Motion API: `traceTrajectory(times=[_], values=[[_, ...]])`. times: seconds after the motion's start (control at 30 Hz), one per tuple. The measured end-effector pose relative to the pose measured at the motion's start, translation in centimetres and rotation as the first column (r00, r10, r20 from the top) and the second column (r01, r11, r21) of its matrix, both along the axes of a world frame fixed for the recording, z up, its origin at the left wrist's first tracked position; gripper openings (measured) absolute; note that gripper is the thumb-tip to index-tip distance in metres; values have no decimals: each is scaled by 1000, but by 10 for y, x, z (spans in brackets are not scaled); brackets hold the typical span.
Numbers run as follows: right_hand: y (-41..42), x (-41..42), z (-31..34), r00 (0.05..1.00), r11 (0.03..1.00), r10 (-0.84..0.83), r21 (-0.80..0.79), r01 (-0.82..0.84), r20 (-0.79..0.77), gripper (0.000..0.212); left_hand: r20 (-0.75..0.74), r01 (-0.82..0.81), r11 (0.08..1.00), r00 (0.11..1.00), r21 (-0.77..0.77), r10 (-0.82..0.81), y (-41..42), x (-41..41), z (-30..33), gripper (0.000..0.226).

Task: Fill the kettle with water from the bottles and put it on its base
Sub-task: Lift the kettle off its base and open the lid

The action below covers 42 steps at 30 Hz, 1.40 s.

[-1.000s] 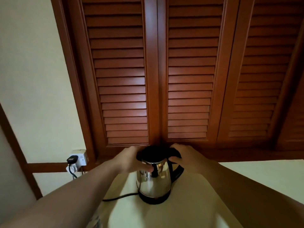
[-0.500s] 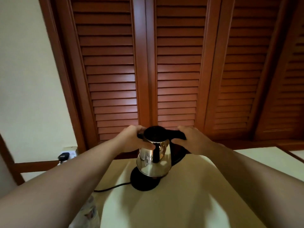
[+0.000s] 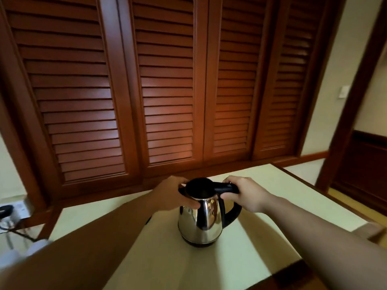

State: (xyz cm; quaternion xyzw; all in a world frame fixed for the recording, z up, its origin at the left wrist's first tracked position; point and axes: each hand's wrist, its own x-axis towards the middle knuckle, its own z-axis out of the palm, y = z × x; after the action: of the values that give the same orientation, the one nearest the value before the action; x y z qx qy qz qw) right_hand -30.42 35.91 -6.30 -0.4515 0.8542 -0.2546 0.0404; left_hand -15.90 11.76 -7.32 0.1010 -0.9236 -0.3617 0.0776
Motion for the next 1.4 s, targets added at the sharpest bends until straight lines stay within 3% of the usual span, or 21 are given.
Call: traceTrajectory(times=[0.4,0.53,0.63,0.7,0.77,0.9,1.0,1.13,1.27,1.4], values=[[36,-7,-23,994,997,-70,-12,71,88,19,-48,50,993,998,105,-46,33,-13,-23,70],[24,3,-6,999,998,-8,58,6,45,57,-20,37,994,999,104,-35,34,-12,-23,74],[7,15,8,986,961,149,246,-125,-81,91,-14,37,996,999,75,-36,35,-10,-21,69],[-1,19,11,967,919,207,368,-140,-151,97,-16,37,997,999,61,-36,37,-8,-20,66],[-5,20,13,962,909,220,392,-141,-164,94,-15,27,999,1000,33,-27,38,-7,-19,64],[0,18,10,977,957,184,246,-152,-111,94,-19,7,999,1000,36,-7,35,-6,-23,58],[14,16,1,990,991,134,-2,-135,-42,97,-30,-24,999,999,37,25,34,-5,-29,59],[36,22,-21,1000,952,14,-307,-6,23,97,-57,-94,993,994,70,98,35,-1,-36,59],[52,31,-47,996,913,-66,-400,84,59,90,-62,-142,979,986,149,152,37,1,-43,54],[56,42,-55,987,910,-133,-384,158,91,99,-63,-208,961,973,184,223,42,7,-49,70]])
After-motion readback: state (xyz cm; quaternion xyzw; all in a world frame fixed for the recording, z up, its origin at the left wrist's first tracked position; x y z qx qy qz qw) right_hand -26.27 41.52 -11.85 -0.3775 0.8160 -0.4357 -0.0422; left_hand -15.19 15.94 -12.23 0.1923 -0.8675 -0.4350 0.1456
